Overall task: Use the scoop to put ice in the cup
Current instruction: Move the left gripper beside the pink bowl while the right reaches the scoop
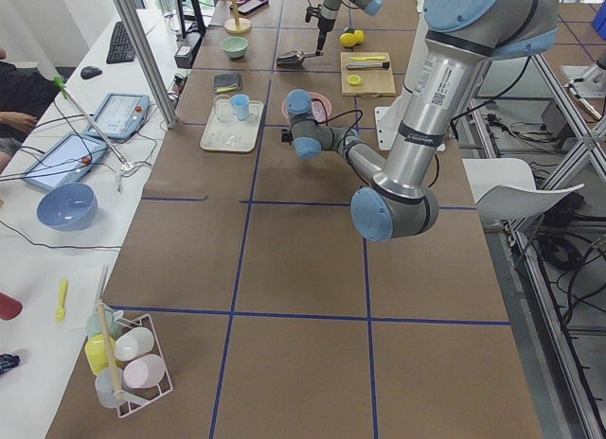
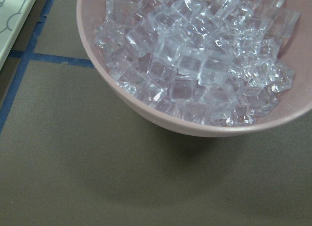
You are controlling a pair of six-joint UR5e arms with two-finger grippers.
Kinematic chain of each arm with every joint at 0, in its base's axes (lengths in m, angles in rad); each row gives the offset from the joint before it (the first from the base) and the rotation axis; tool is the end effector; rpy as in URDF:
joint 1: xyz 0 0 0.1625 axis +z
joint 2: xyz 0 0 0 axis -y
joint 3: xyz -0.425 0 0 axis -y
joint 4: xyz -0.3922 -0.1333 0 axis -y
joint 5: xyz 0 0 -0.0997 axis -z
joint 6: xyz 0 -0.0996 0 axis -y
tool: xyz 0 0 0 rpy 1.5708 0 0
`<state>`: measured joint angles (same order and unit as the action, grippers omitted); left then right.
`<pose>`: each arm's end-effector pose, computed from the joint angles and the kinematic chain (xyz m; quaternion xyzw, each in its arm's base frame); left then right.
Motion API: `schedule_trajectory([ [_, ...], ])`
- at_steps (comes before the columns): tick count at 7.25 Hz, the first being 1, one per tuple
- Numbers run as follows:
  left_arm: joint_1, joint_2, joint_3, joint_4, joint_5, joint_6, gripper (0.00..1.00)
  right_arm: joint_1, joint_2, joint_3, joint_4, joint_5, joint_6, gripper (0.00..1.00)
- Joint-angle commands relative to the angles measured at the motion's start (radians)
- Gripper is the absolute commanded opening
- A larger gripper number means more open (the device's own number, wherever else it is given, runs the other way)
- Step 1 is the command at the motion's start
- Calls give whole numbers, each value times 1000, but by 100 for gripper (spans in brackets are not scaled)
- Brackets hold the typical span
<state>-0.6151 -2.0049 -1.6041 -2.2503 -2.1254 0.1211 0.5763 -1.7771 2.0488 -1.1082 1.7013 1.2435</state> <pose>0.4818 -0.4394 0.3153 0.3838 0.4217 0.5418 0.6175 -0.2958 -0.3357 0.4797 0.1016 -0.3488 0.0924 0.9271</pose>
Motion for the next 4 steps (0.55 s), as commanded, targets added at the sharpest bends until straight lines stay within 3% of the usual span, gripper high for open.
schedule_trajectory([
  [1, 0, 1, -2, 0, -1, 0, 100, -29, -2, -73, 86, -31, 14, 100],
  [3, 0, 3, -2, 0, -1, 0, 100, -30, 5, -102, 134, -35, 14, 93],
  [4, 0, 2, -2, 0, -1, 0, 100, -30, 5, -104, 134, -38, 16, 78],
])
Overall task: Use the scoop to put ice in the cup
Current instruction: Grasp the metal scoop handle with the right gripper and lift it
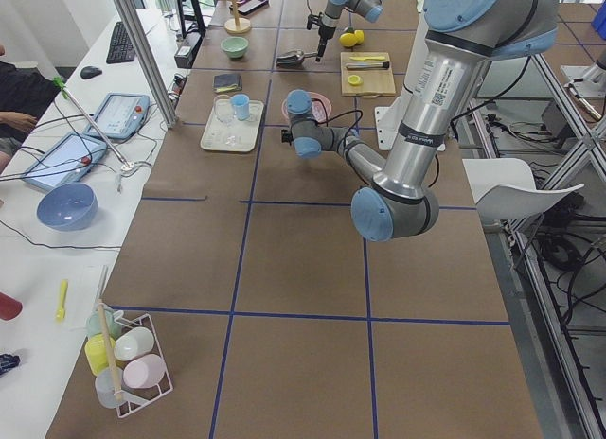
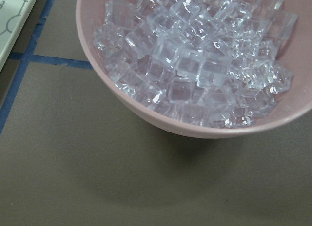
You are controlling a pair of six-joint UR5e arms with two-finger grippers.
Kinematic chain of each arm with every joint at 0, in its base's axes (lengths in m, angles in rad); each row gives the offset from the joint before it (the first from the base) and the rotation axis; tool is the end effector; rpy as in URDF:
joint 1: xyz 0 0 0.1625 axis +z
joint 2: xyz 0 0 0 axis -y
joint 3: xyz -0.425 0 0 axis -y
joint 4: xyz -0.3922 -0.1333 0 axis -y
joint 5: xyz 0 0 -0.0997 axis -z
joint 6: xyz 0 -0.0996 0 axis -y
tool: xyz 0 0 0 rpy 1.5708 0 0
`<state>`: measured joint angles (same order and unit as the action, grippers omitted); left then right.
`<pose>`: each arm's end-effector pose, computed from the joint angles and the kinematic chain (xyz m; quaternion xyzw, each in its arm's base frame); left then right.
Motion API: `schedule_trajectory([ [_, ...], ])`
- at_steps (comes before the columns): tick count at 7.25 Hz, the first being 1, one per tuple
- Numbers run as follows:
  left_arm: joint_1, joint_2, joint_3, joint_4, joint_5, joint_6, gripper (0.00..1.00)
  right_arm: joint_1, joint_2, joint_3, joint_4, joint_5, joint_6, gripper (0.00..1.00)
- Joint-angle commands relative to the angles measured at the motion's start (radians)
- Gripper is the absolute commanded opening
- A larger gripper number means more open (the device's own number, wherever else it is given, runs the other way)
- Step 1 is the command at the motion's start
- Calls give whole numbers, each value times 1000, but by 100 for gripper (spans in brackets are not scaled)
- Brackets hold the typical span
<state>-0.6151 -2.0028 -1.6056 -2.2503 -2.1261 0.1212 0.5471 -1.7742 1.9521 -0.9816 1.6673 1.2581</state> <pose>0.4813 -0.4390 0.3160 0.3834 0.4219 0.5420 0.6175 -0.3121 -0.3349 0.5115 0.1151 -0.3584 0.0904 0.9220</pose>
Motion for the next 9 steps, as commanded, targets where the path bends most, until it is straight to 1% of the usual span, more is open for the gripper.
schedule_trajectory([
  [1, 0, 1, -10, 0, 0, 0, 100, -1, 4, -7, 8, -4, 1, 46],
  [2, -2, 4, -20, 2, 0, 0, 100, 2, -2, -4, 9, -6, -2, 15],
  [3, 0, 4, -20, 0, 2, 0, 100, 4, -5, -1, 8, -1, -3, 0],
  [4, 0, 4, -22, 2, 0, 0, 100, 7, -14, 11, 8, -3, -5, 0],
  [5, -2, 6, -23, 2, 0, 0, 100, 11, -45, 69, 8, 9, -43, 0],
  [6, -2, 4, -25, 2, 0, 0, 100, 64, -71, 137, 8, 32, -180, 0],
  [7, -2, 4, -25, 0, 2, 0, 100, 101, -70, 181, -27, 54, -207, 0],
  [8, -2, 4, -25, 2, 2, 0, 100, 126, -36, 188, -55, 119, -221, 0],
  [9, -2, 3, -25, 0, 0, 0, 100, 151, 13, 189, -57, 159, -314, 0],
])
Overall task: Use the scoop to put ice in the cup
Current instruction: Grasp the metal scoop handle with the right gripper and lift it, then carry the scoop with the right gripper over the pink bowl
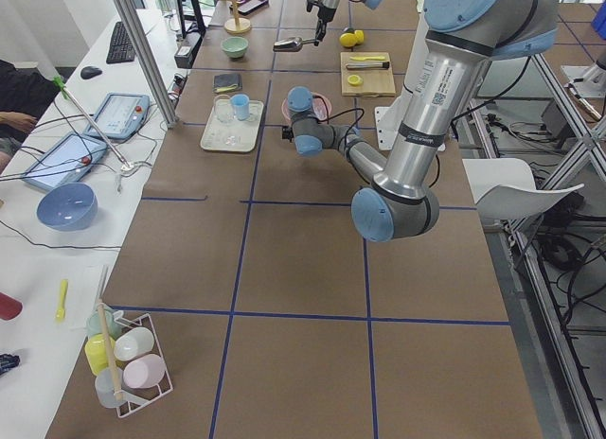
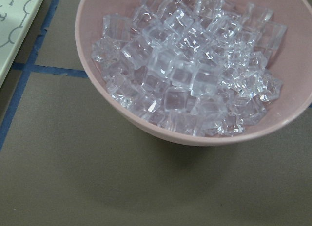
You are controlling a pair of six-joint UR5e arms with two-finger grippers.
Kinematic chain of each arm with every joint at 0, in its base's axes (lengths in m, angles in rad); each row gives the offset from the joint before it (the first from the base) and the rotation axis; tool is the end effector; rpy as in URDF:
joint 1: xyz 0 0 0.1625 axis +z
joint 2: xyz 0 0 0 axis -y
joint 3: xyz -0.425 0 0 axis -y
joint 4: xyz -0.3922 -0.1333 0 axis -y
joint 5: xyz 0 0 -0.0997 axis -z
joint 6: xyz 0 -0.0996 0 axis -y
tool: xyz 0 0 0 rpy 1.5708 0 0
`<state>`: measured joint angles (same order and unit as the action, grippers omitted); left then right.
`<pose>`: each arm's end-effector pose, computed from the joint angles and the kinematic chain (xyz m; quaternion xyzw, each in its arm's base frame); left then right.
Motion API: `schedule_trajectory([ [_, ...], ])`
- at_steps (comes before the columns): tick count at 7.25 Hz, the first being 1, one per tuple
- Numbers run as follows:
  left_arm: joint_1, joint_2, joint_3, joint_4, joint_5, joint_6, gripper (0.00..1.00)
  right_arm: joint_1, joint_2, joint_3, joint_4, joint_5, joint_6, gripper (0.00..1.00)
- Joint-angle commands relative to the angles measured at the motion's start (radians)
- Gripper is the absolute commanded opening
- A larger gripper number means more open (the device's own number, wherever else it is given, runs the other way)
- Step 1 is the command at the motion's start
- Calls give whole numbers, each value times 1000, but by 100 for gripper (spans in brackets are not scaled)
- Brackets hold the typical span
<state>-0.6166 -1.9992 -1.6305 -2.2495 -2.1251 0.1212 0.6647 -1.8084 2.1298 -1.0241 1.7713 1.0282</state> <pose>0.4754 -0.4361 0.3068 0.3922 0.4232 0.5406 0.6123 -0.2535 -0.3428 0.4387 0.1628 -0.3960 0.0131 0.9036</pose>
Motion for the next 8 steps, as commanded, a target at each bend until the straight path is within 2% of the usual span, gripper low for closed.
schedule_trajectory([
  [1, 0, -1, 0, -1, -1, 0, 100, 17, 50, 10, -20, 75, -223, 0],
  [3, 1, 0, 3, -1, -1, 0, 100, 41, 87, 1, -24, 190, -614, 0],
  [4, 0, 0, 1, -1, -1, 0, 100, 45, 96, 8, -54, 186, -660, 0],
  [5, 0, 5, 1, -1, -1, 0, 100, 49, 153, 12, -132, 183, -794, 0],
  [6, 0, 5, 1, -1, -1, 0, 100, 70, 226, 33, -292, 192, -980, 0],
  [7, 0, 7, 3, -1, -1, 0, 100, 85, 377, 48, -529, 195, -1108, 0],
  [8, 0, 7, 3, -2, -1, 0, 100, 81, 558, 48, -762, 188, -1149, 0],
])
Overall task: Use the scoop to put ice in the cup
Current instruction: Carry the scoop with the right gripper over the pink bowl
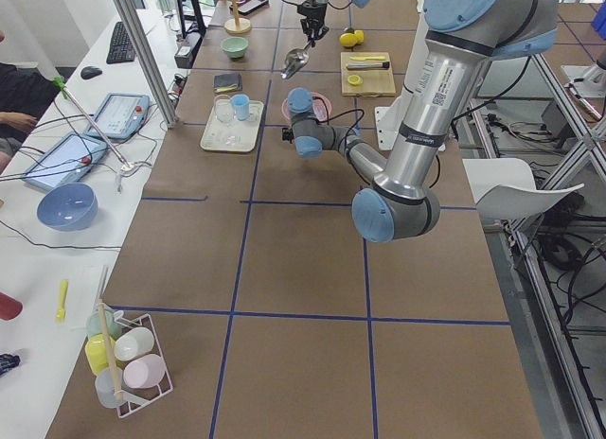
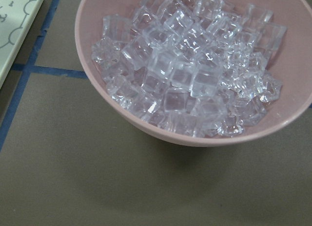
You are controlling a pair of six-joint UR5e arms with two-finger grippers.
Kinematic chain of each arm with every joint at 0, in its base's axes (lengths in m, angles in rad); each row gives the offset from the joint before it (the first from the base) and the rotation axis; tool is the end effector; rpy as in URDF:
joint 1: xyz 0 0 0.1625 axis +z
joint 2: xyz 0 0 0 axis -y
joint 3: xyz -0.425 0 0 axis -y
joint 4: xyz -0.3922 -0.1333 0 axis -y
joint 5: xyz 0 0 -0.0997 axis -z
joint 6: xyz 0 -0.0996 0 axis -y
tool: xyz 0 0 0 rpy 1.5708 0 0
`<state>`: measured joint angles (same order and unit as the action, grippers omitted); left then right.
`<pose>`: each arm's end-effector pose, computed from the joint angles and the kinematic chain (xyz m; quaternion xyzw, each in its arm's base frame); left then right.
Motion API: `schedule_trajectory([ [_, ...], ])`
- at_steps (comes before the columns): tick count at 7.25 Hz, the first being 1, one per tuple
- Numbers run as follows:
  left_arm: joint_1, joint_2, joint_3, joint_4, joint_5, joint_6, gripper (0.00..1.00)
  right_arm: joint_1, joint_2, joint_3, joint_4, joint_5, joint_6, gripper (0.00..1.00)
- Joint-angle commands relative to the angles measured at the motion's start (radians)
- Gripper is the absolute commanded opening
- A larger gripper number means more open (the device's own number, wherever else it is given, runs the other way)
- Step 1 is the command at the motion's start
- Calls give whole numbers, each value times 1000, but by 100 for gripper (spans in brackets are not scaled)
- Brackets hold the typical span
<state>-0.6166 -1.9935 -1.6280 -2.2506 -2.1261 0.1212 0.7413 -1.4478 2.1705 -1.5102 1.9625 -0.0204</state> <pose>0.4752 -0.4358 0.3114 0.3891 0.4229 0.5410 0.6141 -0.2911 -0.3957 0.3198 0.2734 -0.3127 -0.4414 0.7954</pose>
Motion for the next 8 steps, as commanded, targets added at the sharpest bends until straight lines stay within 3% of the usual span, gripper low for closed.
schedule_trajectory([
  [1, 0, 1, 2, -1, 0, 2, 100, -14, 315, 8, -414, -11, -142, 0],
  [4, 3, -2, 10, -12, 2, 9, 100, -57, 366, 20, -529, -52, -150, 0],
  [5, 9, -4, 16, -41, 3, 0, 100, -95, 407, 20, -629, -107, -150, 0],
  [6, 20, -11, 40, -61, 5, 0, 100, -161, 472, 17, -760, -222, -147, 0],
  [7, 20, -10, 43, -81, 5, -1, 100, -178, 521, 18, -842, -244, -148, 0],
  [8, 23, -11, 66, -90, 6, -2, 100, -184, 535, 14, -848, -244, -148, 0],
])
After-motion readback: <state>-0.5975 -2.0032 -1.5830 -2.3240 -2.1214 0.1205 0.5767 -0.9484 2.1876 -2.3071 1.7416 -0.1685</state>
